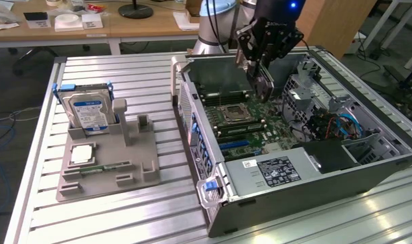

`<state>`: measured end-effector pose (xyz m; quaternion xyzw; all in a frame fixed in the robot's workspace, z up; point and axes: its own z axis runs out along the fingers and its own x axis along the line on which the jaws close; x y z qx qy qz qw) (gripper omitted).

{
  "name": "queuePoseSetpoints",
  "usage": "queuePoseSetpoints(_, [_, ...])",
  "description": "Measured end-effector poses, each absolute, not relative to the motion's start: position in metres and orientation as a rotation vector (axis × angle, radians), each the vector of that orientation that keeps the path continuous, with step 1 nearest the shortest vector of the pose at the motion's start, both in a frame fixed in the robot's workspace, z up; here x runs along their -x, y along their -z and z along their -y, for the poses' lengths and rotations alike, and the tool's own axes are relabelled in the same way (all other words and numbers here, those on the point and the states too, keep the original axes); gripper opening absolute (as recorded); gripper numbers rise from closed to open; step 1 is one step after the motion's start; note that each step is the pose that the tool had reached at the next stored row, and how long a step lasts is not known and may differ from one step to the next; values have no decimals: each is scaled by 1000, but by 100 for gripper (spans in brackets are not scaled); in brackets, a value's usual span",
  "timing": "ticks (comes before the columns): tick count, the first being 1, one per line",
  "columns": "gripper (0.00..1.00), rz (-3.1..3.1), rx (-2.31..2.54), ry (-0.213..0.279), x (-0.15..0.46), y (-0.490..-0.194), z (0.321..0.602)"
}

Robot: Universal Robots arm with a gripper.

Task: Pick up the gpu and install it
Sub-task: 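Pick up the gpu and move the gpu toward the slot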

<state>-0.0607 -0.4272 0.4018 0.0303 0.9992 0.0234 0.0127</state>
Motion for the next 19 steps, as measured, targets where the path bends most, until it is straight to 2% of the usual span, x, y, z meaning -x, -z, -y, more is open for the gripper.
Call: queuePoseSetpoints(19, [27,-3114,-95,-73,25,-402,427])
